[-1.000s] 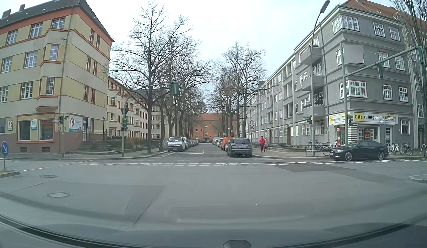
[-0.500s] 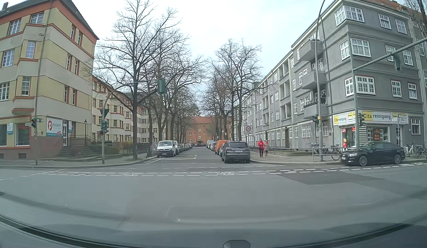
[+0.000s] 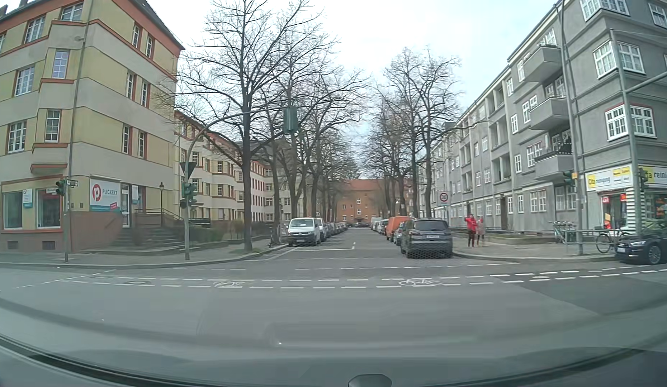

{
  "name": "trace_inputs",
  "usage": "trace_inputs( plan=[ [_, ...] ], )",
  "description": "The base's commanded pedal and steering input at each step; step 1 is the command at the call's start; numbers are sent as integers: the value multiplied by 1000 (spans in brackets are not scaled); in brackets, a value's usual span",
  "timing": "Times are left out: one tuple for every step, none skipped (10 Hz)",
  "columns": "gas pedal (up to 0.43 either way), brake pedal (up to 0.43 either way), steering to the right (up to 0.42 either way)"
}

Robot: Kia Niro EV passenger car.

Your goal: Follow the waypoints while adhering to traffic rules and regulations

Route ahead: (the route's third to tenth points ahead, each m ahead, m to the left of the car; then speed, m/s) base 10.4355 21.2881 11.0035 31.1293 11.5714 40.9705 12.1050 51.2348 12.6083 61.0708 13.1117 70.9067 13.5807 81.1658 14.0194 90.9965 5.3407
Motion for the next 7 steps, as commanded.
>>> trace_inputs(
  plan=[
    [0,0,-376],
    [0,0,-422],
    [0,0,-456],
    [0,0,-487],
    [20,0,-518],
    [47,0,-542],
    [47,0,-561]
  ],
)
